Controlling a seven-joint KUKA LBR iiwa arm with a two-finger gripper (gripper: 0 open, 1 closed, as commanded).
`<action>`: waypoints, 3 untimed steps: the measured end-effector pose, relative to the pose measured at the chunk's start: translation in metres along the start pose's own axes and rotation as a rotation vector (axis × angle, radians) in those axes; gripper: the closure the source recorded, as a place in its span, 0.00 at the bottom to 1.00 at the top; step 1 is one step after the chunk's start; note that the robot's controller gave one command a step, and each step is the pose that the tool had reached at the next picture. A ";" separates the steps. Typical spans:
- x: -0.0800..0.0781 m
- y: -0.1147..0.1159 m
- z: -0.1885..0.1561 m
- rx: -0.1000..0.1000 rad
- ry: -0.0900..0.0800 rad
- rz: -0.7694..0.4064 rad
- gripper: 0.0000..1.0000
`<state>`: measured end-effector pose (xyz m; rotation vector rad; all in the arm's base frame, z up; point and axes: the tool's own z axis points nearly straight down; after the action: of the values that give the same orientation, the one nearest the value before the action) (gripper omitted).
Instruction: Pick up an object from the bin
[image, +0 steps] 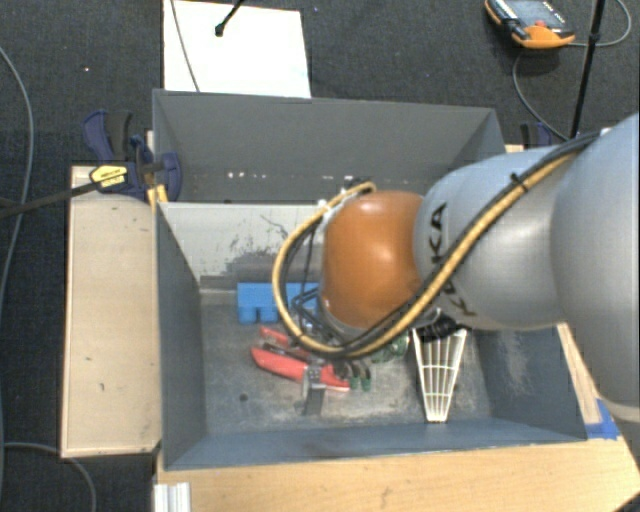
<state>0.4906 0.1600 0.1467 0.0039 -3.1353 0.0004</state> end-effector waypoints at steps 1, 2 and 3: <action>-0.002 -0.001 -0.004 -0.002 -0.008 0.005 0.00; -0.037 -0.015 0.048 -0.003 -0.010 0.020 0.00; -0.073 -0.015 0.054 -0.003 -0.010 -0.020 1.00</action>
Offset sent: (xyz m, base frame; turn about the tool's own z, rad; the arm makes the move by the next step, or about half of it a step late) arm 0.0476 -0.0235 -0.0767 0.0282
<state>0.5634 0.1450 0.0925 0.0349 -3.1448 -0.0040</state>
